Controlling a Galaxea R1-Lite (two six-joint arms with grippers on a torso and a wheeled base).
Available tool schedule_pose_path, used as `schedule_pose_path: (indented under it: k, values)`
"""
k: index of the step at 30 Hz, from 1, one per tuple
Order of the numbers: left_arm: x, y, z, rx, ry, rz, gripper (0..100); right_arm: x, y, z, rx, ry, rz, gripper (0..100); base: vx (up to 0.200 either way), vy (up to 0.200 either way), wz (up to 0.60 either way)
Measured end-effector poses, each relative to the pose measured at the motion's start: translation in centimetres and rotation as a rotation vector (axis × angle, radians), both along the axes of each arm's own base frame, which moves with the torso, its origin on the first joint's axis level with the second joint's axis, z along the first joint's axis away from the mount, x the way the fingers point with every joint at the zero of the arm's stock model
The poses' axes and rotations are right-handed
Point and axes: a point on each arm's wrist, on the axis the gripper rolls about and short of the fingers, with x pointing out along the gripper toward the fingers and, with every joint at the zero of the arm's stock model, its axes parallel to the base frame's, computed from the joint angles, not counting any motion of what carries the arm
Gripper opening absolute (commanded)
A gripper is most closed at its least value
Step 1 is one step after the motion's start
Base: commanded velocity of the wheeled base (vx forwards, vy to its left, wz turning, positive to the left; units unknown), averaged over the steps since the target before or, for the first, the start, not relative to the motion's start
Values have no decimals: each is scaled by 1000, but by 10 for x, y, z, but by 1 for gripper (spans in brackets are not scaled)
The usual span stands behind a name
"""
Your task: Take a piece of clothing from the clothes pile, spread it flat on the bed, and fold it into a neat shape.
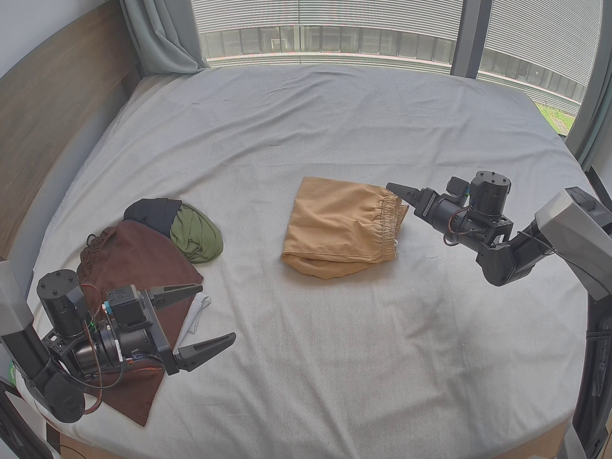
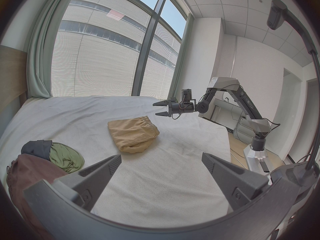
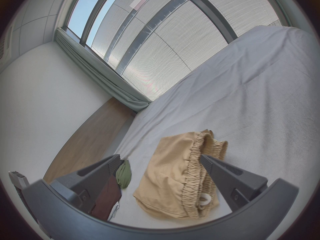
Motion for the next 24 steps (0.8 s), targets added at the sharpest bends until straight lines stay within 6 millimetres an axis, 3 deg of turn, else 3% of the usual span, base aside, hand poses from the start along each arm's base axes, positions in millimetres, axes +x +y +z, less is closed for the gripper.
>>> schedule_pose_path:
  k: [9,24]
  values:
    - [0,0,0,0,1,0,100,-5,30,3,5,-14,65,100,0,0,0]
    - [-1,0,-1,1,4,1,100,17,44,-54,-33,56,80,100,0,0,0]
